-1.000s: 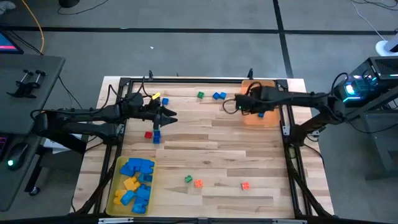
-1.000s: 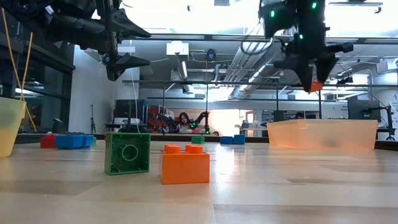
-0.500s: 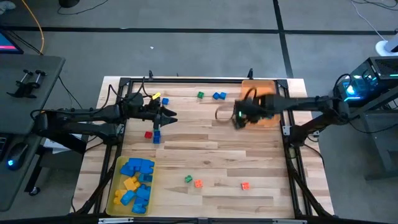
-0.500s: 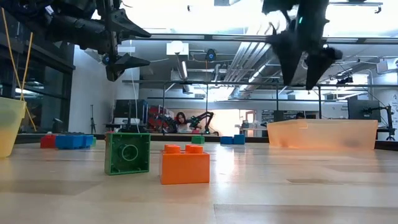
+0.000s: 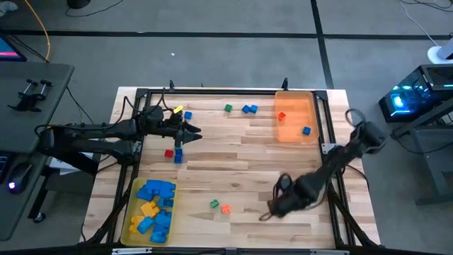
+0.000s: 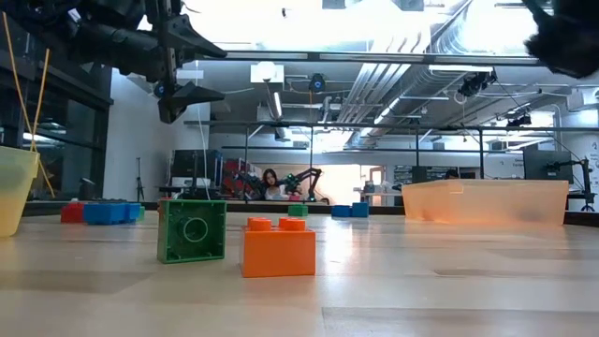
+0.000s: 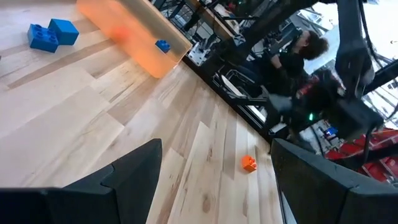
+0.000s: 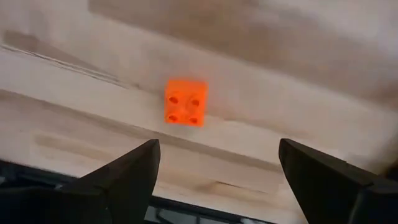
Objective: Sort blocks by size
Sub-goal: Put the small orange game piece into the orange bin
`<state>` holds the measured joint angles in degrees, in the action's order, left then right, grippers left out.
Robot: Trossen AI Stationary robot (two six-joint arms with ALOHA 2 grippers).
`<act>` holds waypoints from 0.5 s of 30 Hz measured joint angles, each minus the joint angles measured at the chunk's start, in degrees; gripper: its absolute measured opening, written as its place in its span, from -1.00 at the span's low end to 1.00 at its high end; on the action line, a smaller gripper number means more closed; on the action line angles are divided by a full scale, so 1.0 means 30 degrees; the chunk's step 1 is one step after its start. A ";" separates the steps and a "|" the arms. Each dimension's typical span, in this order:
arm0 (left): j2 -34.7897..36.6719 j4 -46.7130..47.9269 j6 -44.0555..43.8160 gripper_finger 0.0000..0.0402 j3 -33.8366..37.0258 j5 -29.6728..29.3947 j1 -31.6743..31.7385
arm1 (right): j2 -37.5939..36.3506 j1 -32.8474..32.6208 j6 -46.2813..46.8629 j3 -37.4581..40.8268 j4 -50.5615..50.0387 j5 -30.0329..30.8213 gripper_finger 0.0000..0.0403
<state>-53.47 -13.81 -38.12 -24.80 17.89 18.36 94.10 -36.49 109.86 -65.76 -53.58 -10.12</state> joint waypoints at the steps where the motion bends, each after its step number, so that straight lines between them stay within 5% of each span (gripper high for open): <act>1: 0.0005 0.0014 -0.0107 0.44 0.0000 0.0000 -0.0005 | 0.0491 -0.0298 0.0669 0.0002 0.0689 0.0038 0.62; 15: 0.0005 0.0235 -0.0274 0.44 0.0000 0.0036 -0.0005 | 0.4468 0.0080 0.0322 -0.0566 0.2900 0.0442 0.62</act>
<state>-53.45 -13.10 -38.94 -24.80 18.00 18.35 107.50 -36.25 110.83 -67.46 -44.88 -8.80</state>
